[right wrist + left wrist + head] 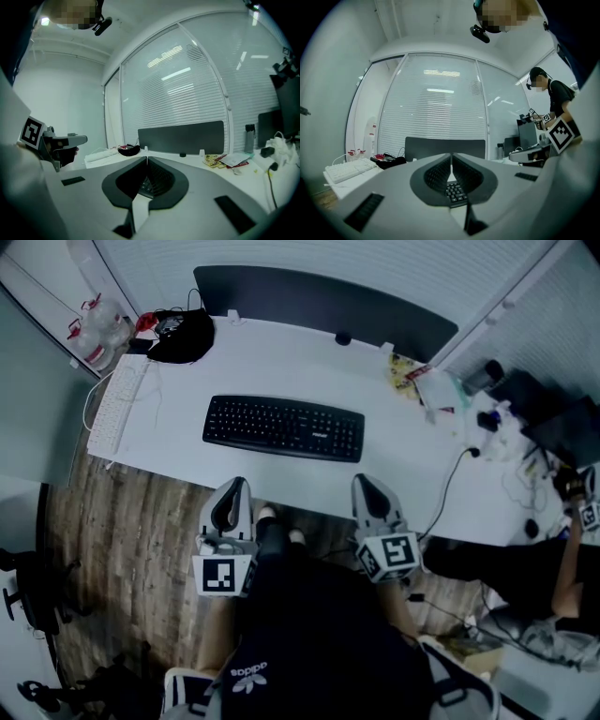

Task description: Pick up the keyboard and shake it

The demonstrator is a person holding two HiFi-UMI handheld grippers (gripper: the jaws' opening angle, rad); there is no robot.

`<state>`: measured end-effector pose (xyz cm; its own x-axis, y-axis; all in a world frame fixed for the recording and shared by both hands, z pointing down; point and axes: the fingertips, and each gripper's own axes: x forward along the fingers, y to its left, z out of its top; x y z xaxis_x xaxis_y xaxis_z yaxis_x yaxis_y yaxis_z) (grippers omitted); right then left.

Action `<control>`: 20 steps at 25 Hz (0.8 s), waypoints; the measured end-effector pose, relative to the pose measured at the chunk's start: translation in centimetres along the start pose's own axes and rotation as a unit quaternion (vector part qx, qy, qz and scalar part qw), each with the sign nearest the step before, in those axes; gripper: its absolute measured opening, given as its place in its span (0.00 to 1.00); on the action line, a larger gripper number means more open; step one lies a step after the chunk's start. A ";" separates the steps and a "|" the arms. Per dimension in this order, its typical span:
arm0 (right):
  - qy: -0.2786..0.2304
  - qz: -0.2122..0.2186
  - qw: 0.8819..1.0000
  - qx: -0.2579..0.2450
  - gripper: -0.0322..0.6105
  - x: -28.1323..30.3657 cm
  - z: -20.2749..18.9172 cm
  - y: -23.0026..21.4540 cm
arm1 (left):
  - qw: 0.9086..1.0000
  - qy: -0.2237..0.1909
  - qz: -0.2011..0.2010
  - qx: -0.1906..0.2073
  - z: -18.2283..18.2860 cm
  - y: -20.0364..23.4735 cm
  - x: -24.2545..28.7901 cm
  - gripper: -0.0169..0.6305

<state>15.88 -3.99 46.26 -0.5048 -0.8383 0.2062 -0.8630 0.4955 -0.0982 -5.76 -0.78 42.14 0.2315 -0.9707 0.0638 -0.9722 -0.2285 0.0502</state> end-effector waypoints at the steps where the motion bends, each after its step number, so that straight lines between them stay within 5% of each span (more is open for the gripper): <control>1: 0.002 -0.005 1.000 0.002 0.06 0.2 -0.1 -0.2 | 1.000 -0.002 -0.001 0.000 0.1 0.2 0.4 0.05; 20: -0.001 -0.096 0.995 -0.005 0.06 10.2 3.2 -1.2 | 0.999 0.027 -0.042 0.016 0.3 12.1 10.5 0.05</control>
<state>11.73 -13.91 45.35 -0.3307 -0.9181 0.2183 -0.9433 0.3287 -0.0466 -15.10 -13.75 43.08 0.3122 -0.9432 0.1138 -0.9500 -0.3113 0.0263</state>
